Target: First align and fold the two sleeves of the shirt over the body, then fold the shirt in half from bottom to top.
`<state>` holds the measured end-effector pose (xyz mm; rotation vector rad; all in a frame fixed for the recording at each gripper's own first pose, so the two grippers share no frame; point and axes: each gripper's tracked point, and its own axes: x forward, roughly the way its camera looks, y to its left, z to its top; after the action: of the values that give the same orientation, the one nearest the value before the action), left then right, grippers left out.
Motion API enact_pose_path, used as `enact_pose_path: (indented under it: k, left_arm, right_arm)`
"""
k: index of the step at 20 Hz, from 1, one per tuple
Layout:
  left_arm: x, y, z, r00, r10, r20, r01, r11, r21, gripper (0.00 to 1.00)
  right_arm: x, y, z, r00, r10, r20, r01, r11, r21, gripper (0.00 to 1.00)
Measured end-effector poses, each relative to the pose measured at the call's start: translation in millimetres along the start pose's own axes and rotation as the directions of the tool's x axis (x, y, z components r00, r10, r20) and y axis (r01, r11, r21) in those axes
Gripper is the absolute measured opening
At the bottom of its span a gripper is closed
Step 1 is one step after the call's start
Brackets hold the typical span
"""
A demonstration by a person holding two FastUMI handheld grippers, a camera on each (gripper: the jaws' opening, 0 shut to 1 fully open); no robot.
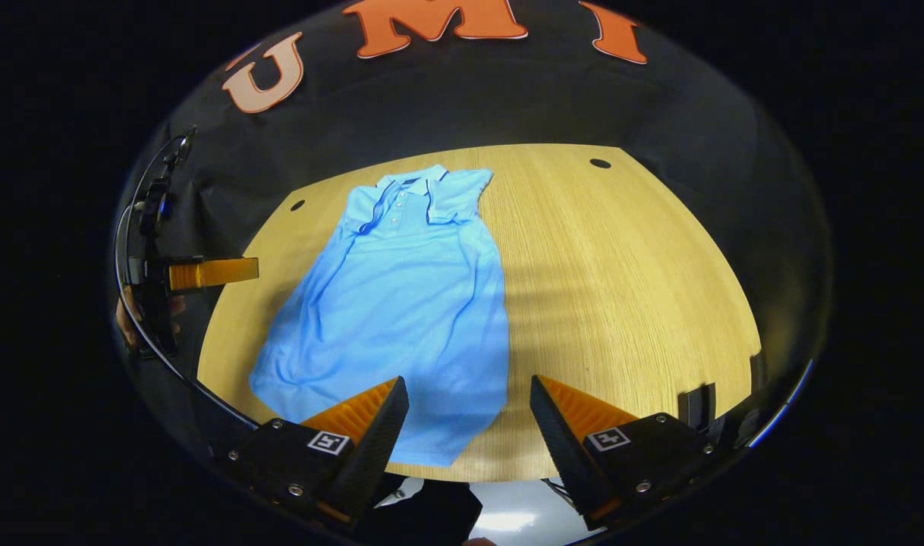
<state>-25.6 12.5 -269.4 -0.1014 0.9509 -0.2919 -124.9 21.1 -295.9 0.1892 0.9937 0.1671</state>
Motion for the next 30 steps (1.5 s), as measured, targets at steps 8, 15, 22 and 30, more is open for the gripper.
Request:
enact_pose_path:
  k: [8, 15, 22, 30]
  left_arm:
    - [-11, 10, -109, 0.989, 0.054, -0.135, -0.062, 0.997, -0.055, 0.99]
    - [-7, 26, -164, 0.966, 0.113, -0.234, -0.127, 0.991, -0.048, 0.99]
    - [4, 18, -193, 0.944, 0.128, -0.304, -0.157, 0.985, -0.072, 0.99]
    - [17, -7, -185, 0.947, 0.146, -0.285, -0.156, 0.988, -0.015, 0.78]
  right_arm:
    - [22, 3, -51, 0.992, 0.004, -0.122, -0.007, 1.0, -0.024, 0.98]
    - [41, 8, -69, 0.982, -0.019, -0.19, 0.009, 0.999, -0.049, 0.97]
    - [58, 11, -74, 0.973, -0.056, -0.224, 0.041, 0.997, -0.069, 0.95]
    - [69, 3, -60, 0.97, -0.125, -0.208, 0.117, 0.992, -0.054, 0.7]
